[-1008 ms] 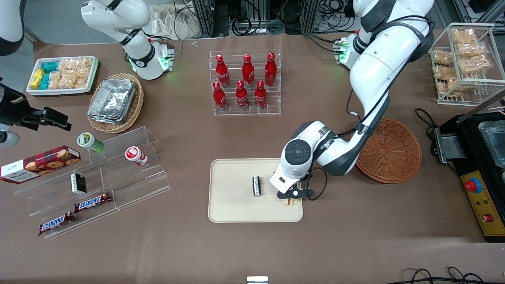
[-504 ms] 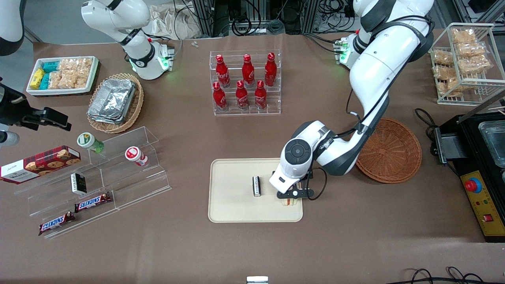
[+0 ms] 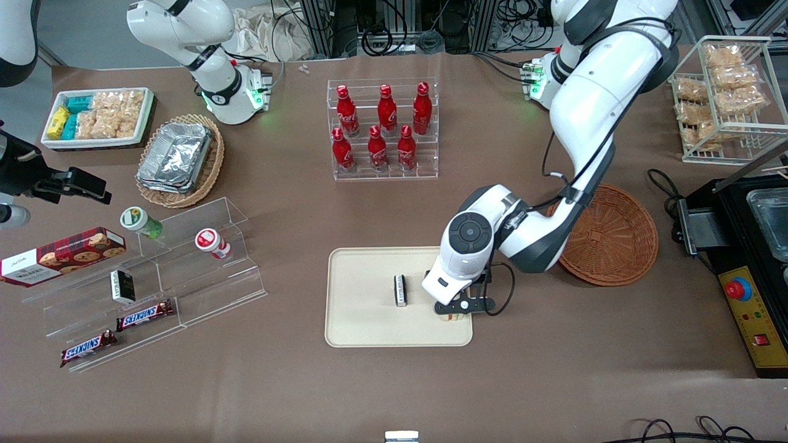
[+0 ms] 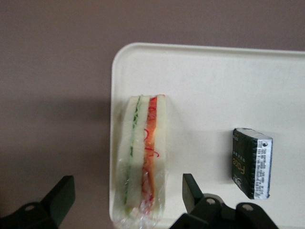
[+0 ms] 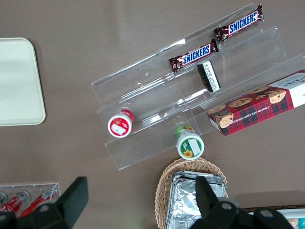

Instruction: Place sandwich from basket to tray

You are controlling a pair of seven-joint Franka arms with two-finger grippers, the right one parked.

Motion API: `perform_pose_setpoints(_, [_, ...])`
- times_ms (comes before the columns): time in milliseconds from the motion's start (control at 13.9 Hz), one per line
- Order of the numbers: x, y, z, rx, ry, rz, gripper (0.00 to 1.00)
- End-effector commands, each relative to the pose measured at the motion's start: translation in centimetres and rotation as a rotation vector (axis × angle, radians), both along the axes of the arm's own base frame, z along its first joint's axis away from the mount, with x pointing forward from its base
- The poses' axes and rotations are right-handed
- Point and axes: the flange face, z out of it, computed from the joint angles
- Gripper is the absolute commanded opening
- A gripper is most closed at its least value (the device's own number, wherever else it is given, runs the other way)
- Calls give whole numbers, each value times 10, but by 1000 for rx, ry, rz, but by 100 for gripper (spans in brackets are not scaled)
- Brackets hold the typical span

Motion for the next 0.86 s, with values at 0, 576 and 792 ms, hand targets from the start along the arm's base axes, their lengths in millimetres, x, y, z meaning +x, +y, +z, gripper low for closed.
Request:
perform_pose_setpoints(0, [-5, 22, 63, 89, -28, 64, 100])
perform_pose_setpoints(576, [1, 162, 195, 42, 66, 45, 100])
perform_pose_setpoints(792, [-18, 229, 231, 19, 70, -47, 100])
